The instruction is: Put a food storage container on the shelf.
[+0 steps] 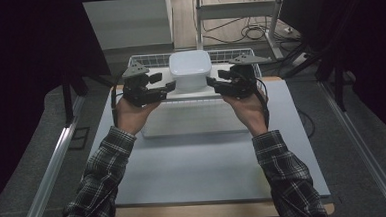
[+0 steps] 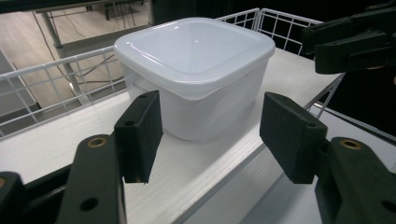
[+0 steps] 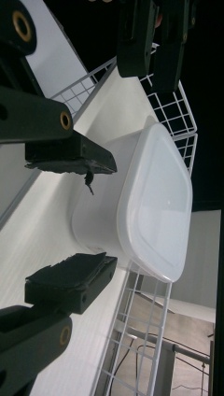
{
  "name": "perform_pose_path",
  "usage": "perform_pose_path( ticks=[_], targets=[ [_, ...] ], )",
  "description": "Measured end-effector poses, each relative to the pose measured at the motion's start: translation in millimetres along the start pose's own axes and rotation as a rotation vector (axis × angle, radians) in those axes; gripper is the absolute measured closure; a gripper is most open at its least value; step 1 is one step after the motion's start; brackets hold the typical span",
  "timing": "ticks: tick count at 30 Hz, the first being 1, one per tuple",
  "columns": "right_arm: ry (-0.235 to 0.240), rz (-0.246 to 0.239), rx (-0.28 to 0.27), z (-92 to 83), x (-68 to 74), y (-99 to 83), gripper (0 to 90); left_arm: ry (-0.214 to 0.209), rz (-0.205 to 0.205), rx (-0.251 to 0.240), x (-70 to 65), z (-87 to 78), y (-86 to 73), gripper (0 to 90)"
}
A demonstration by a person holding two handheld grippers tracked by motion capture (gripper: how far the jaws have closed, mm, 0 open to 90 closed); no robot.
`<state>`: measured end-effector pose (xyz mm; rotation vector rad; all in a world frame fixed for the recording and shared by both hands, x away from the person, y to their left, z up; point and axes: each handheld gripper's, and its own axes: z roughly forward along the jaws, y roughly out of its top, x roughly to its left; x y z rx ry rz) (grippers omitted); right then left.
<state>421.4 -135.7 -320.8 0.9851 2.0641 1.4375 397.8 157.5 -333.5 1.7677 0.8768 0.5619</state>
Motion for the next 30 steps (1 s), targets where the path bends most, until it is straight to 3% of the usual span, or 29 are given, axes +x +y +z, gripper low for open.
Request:
perform_pose_path(
  ticks=[5,11,15,17,22,27,28,30],
  targets=[
    [-0.004,0.001,0.004,1.1,-1.2,-1.9,51.8,0.040,0.001,0.048,1.9,14.4,0.8,45.0],
    [-0.002,-0.016,0.018,2.5,1.8,-4.0,52.3,0.078,0.007,0.090,-1.4,33.3,1.3,47.1],
    [-0.004,-0.014,0.019,3.0,-0.7,-6.1,52.2,0.089,-0.004,0.097,0.6,37.7,2.1,47.9],
    [-0.005,-0.009,0.020,3.4,-1.2,-7.2,52.3,0.107,0.010,0.108,1.6,40.0,3.2,48.1],
    [-0.002,-0.008,0.022,3.6,-1.8,-8.6,52.2,0.104,-0.001,0.104,1.6,40.3,3.9,48.1],
    [0.010,-0.007,0.021,-0.2,-0.2,-10.1,50.2,0.006,-0.007,0.058,-7.8,25.1,-2.3,41.6],
    [0.017,-0.010,0.021,-2.6,1.0,-11.5,48.6,0.006,-0.007,0.058,-7.8,25.1,-2.3,39.0],
    [0.037,-0.014,0.025,-7.5,3.7,-15.7,44.7,-0.053,0.009,0.019,-18.3,7.0,-12.7,33.1]
  ],
)
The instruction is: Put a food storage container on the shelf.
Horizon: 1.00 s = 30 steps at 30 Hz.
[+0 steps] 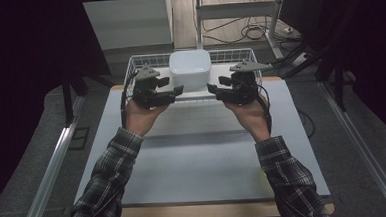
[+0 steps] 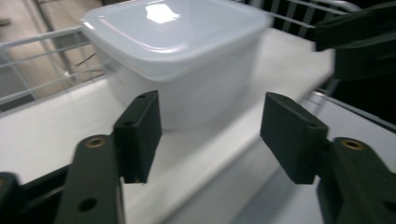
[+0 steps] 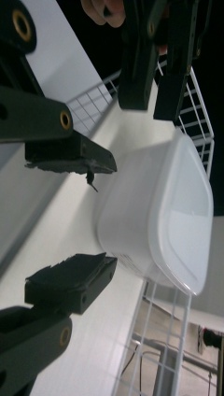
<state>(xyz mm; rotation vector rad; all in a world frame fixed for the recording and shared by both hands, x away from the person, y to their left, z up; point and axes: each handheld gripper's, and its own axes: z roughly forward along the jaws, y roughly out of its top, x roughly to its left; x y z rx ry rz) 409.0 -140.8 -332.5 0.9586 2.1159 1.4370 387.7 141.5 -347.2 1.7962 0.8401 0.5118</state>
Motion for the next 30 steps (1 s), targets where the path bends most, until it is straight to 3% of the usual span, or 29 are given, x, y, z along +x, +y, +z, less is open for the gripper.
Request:
perform_pose_path(
  ticks=[3,5,8,12,19,22,27,30],
  targets=[
    [0.026,-0.016,0.012,-7.8,5.7,-11.5,37.2,-0.075,-0.029,-0.035,-8.9,-16.9,-14.3,23.6],
    [0.031,-0.027,0.021,-13.1,9.2,-19.5,32.6,-0.097,-0.031,-0.033,-14.1,-24.8,-24.1,17.6],
    [0.035,-0.029,0.024,-23.1,13.6,-34.8,23.6,-0.082,-0.004,-0.006,-24.3,-35.0,-41.2,10.3],
    [0.029,-0.023,0.029,-34.5,18.5,-54.8,12.9,-0.094,0.008,0.024,-31.7,-42.1,-63.0,7.9],
    [0.024,-0.007,0.057,-48.7,20.7,-94.9,8.4,-0.027,0.037,0.093,-44.9,-38.0,-104.1,1.8],
    [0.017,-0.027,0.108,-48.8,21.3,-109.5,6.1,-0.028,0.047,0.126,-47.6,-35.6,-113.2,1.7],
    [-0.001,-0.018,0.143,-55.1,20.9,-133.2,5.6,0.000,0.055,0.116,-49.8,-38.1,-129.1,2.9],
    [-0.003,-0.020,0.150,-60.6,20.7,-146.6,5.4,-0.016,0.063,0.105,-47.6,-38.1,-140.3,3.6]
  ],
)
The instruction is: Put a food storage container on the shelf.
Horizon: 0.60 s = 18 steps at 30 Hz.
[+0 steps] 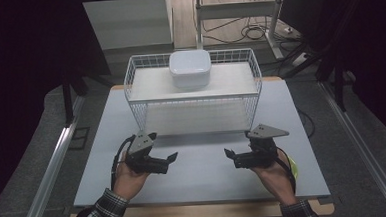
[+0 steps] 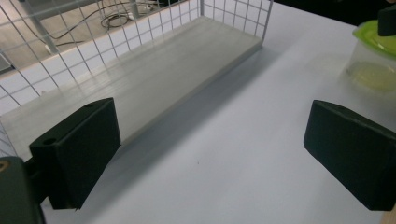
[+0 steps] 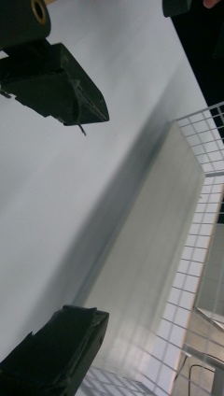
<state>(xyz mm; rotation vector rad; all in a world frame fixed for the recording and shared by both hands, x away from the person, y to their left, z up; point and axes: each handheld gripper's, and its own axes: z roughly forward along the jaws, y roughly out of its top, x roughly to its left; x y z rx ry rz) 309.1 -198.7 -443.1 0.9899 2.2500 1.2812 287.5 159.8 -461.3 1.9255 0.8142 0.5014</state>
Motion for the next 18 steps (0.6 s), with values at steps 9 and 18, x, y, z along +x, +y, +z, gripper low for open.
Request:
perform_pose_path(
  ticks=[9,18],
  targets=[
    [0.002,0.009,0.016,-4.1,5.0,-23.4,6.9,0.002,-0.003,0.018,-7.7,-0.8,-29.6,4.4],
    [-0.013,0.013,0.052,0.5,4.7,-32.3,6.9,0.033,-0.037,0.027,-0.3,-11.1,-46.0,4.2]
  ],
)
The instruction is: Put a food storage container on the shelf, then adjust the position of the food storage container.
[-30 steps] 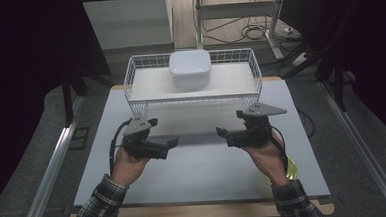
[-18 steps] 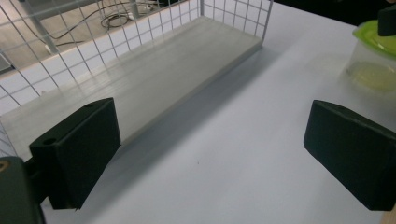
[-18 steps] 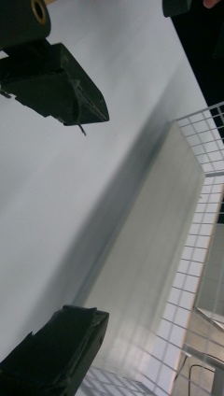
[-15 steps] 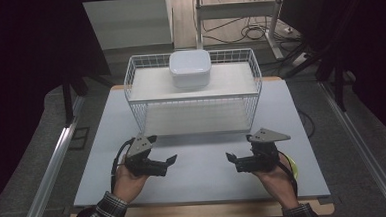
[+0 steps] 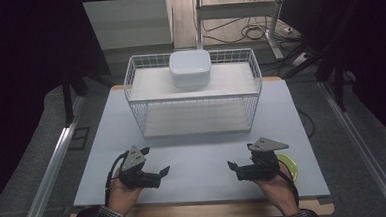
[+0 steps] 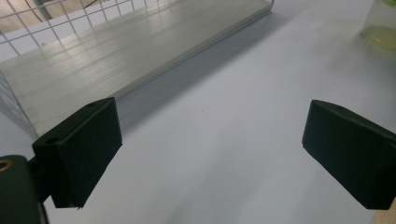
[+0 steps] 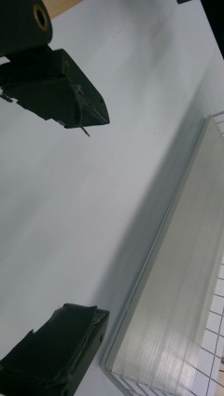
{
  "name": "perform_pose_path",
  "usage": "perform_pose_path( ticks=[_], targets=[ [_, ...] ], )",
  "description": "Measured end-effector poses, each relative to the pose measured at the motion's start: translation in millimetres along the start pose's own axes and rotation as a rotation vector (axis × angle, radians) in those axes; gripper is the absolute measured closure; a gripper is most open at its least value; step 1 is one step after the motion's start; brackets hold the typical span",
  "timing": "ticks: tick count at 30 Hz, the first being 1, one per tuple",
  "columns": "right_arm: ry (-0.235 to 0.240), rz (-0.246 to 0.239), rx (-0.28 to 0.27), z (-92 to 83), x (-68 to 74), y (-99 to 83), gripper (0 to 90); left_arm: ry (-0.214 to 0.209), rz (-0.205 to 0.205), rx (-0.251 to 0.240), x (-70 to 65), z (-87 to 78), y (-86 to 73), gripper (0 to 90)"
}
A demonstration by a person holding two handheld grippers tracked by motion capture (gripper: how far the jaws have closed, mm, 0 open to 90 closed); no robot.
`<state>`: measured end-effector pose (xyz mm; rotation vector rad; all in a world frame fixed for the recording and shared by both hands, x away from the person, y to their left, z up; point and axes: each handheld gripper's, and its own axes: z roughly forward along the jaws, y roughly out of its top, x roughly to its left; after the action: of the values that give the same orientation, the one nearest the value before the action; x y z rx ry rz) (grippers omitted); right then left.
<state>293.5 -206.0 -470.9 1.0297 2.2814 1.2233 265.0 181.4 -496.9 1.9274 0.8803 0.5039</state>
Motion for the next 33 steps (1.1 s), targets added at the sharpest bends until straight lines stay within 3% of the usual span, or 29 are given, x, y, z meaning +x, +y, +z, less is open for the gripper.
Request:
perform_pose_path(
  ticks=[11,15,17,18,19,21,25,30,31,33],
  targets=[
    [-0.035,-0.008,0.020,-5.4,2.1,4.8,2.0,-0.007,0.008,0.010,-1.5,1.9,-0.2,4.2],
    [-0.054,-0.013,0.025,-9.6,3.6,6.2,4.2,-0.011,0.005,0.009,-1.1,1.8,-0.2,4.3],
    [-0.078,-0.025,0.035,-16.5,2.8,6.0,24.1,-0.015,-0.002,0.004,-0.4,1.3,-0.1,4.3],
    [-0.078,-0.025,0.035,-16.5,2.8,6.0,24.1,-0.015,-0.004,0.003,-0.1,1.0,-0.1,4.3],
    [-0.076,-0.013,0.051,-23.3,-1.0,5.2,46.2,-0.014,-0.006,0.000,0.4,0.5,0.0,4.3],
    [-0.098,-0.016,0.064,-29.3,-5.6,3.4,64.2,-0.014,-0.008,-0.001,0.7,0.5,0.0,4.4],
    [-0.156,-0.027,0.082,-46.4,-19.7,-4.5,88.8,-0.016,-0.008,-0.002,0.6,0.3,-0.1,4.5],
    [-0.221,0.008,0.096,-62.7,-31.7,-12.8,89.9,-0.020,-0.010,-0.005,0.8,-0.6,0.1,4.5],
    [-0.261,0.031,0.099,-73.4,-39.5,-19.3,90.0,-0.019,-0.010,-0.005,0.7,-0.8,0.3,4.6],
    [-0.284,0.059,0.097,-80.7,-45.0,-24.3,90.0,-0.019,-0.011,-0.006,0.7,-0.8,0.3,4.6]
  ],
)
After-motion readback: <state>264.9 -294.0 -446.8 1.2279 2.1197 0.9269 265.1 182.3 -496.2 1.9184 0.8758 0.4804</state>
